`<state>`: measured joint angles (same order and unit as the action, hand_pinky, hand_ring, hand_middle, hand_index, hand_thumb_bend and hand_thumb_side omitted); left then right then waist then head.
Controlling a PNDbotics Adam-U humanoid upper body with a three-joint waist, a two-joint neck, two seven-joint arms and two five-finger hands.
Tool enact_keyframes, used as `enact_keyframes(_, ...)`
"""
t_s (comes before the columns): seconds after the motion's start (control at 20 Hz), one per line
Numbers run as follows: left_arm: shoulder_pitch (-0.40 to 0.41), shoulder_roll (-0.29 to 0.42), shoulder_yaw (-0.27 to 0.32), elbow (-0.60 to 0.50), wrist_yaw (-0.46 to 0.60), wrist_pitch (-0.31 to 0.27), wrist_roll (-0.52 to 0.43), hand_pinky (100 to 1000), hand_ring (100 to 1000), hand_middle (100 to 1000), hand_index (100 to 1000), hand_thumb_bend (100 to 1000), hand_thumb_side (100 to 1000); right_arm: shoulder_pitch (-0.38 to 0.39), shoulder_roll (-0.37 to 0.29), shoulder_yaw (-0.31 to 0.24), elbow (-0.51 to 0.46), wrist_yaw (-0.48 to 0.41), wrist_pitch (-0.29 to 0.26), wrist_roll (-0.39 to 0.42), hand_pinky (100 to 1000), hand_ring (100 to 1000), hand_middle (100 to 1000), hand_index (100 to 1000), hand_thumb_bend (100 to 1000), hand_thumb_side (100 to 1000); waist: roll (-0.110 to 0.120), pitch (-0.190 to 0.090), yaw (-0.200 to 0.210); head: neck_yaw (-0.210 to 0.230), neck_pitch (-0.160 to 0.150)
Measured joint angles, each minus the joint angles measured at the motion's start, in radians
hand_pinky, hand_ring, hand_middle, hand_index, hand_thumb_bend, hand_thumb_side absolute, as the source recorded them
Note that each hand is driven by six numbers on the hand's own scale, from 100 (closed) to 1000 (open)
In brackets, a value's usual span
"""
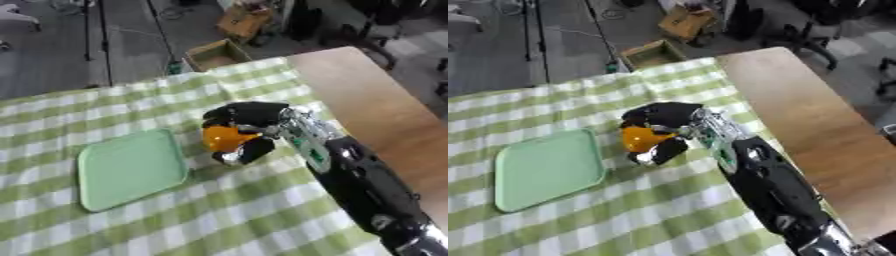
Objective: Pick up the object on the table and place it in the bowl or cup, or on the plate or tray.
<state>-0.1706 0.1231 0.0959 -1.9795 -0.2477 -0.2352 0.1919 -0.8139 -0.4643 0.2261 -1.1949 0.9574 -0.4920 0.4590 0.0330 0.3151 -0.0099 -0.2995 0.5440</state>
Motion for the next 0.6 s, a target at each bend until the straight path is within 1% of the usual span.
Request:
enact_keyframes(0.25,-0.004,0.0,0.0,0.0,0.0,0.002,-0.002,539,774,776,864,223,905,-0.016,0.003,-0.01,0.024,-0.001,0.01,0.045,979,1000,1000,1000,360,910,-0.005,0.0,0.005,0.001,0.0)
enact_keyframes(0.35,-0.004,0.0,0.0,0.0,0.0,0.002,-0.002,539,774,776,864,223,904,-0.019,0.003,-0.011,0.028,-0.002,0.012,0.06,972,1000,1000,1000,374,909,-0.005,0.0,0.006,0.0,0.0)
enact_keyframes(0.4,-0.004,0.0,0.0,0.0,0.0,0.002,-0.002,540,774,776,864,222,904,-0.019,0.003,-0.011,0.03,-0.004,0.013,0.068,960,1000,1000,1000,412,897,-0.005,0.0,0.006,0.0,0.0)
enact_keyframes(0.45,-0.004,0.0,0.0,0.0,0.0,0.002,-0.002,540,774,776,864,222,904,-0.019,0.003,-0.011,0.034,-0.006,0.014,0.077,960,1000,1000,1000,412,897,-0.005,0.0,0.007,0.0,0.0)
enact_keyframes(0.5,-0.004,0.0,0.0,0.0,0.0,0.002,-0.002,540,774,776,864,222,903,-0.019,0.003,-0.011,0.035,-0.008,0.014,0.087,935,1000,1000,1000,443,873,-0.005,0.0,0.007,-0.001,0.0)
enact_keyframes(0.55,-0.004,0.0,0.0,0.0,0.0,0.002,-0.002,540,774,776,864,222,903,-0.018,0.003,-0.011,0.037,-0.009,0.014,0.098,935,1000,1000,1000,443,873,-0.005,0.0,0.007,-0.002,0.0)
enact_keyframes(0.6,-0.004,0.0,0.0,0.0,0.0,0.002,-0.002,540,774,776,864,222,902,-0.018,0.003,-0.011,0.039,-0.01,0.015,0.109,891,1000,1000,1000,449,819,-0.005,0.0,0.007,-0.003,0.0)
